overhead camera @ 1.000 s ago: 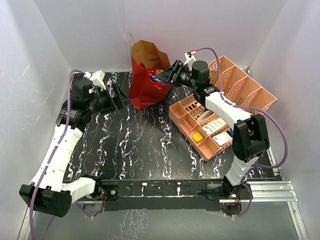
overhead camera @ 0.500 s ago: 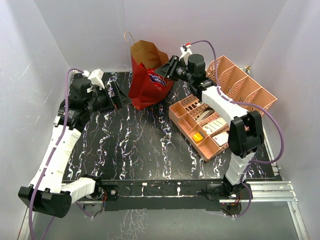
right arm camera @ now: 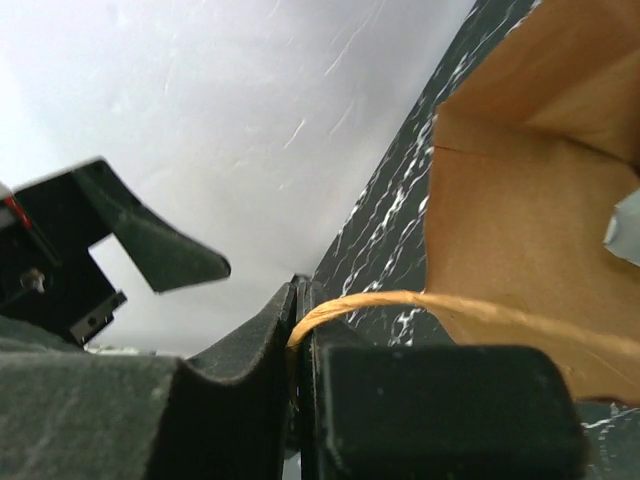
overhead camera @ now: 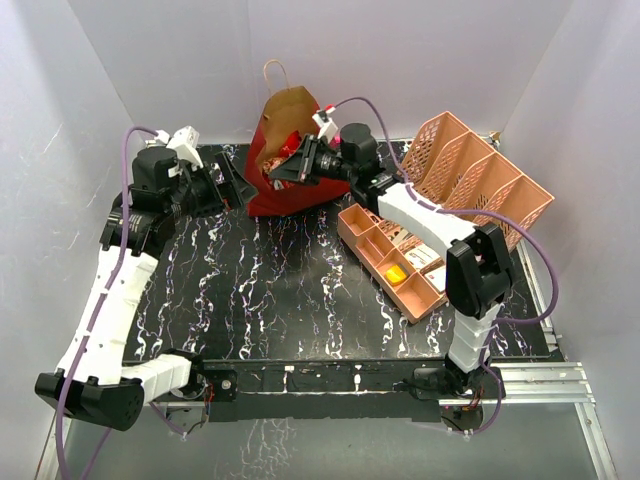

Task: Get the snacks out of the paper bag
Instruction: Adjust the paper bag at the center of the board.

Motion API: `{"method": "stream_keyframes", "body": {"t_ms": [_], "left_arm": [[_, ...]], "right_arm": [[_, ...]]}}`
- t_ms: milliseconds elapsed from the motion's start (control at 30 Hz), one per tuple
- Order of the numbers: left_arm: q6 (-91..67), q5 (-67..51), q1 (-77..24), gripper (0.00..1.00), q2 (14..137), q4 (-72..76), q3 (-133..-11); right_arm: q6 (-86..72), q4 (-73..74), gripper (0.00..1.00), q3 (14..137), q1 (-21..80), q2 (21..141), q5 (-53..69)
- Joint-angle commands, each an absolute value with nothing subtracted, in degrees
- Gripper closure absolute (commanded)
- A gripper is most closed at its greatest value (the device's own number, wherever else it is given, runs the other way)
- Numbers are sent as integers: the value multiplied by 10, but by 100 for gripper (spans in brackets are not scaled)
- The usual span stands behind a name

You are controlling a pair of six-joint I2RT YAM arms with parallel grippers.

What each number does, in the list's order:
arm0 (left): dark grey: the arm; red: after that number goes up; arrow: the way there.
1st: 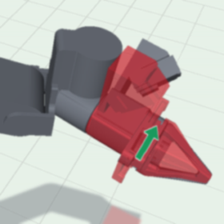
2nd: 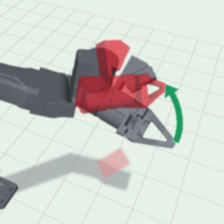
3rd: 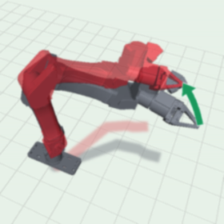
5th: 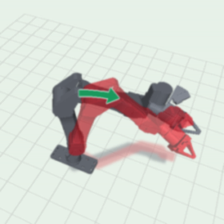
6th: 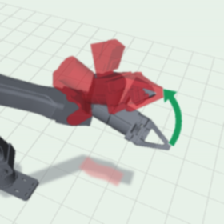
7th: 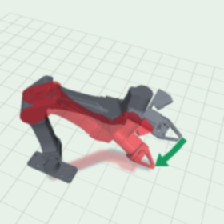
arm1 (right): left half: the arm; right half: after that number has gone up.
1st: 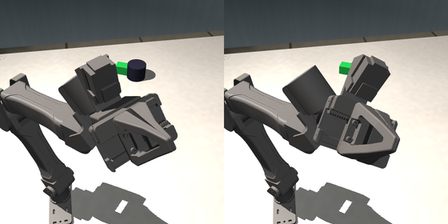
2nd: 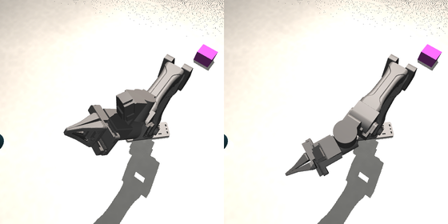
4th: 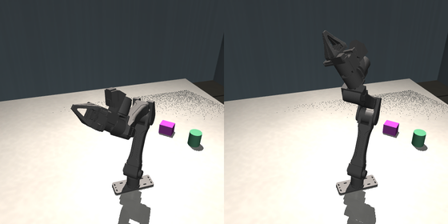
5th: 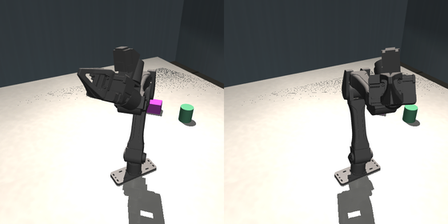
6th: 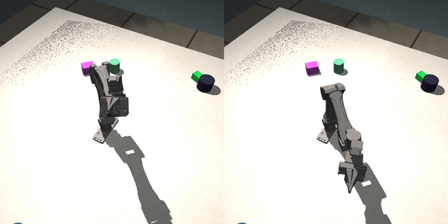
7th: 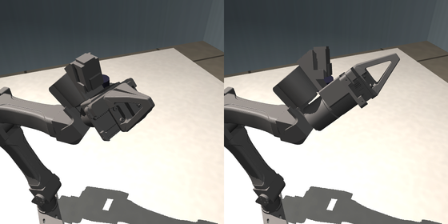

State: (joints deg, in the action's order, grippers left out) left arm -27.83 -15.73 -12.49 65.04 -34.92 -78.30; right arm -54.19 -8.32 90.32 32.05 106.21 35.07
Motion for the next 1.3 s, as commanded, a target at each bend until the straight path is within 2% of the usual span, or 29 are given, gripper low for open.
{"method": "stream_keyframes", "body": {"t_ms": [0, 167, 467, 667, 833, 1033, 1267], "left_arm": [[-268, -127, -125, 2, 638, -367, -816], [-263, -96, -125, 2, 632, -376, -831], [-263, -70, -125, 2, 645, -381, -852], [-278, -59, -125, 1, 650, -372, -854], [-296, -5, -125, 1, 625, -380, -837], [-284, 69, -125, 2, 595, -403, -825], [-259, 100, -125, 2, 657, -419, -848]], "right_arm": [[-562, -150, 93, 890, 360, 1026, 436], [-526, -107, 93, 826, 396, 974, 481], [-487, -43, 93, 654, 434, 803, 476], [-469, 9, 93, 560, 434, 678, 408], [-458, 63, 92, 515, 433, 601, 325], [-448, 141, 92, 504, 433, 532, 220], [-433, 194, 92, 525, 432, 468, 138]]}}
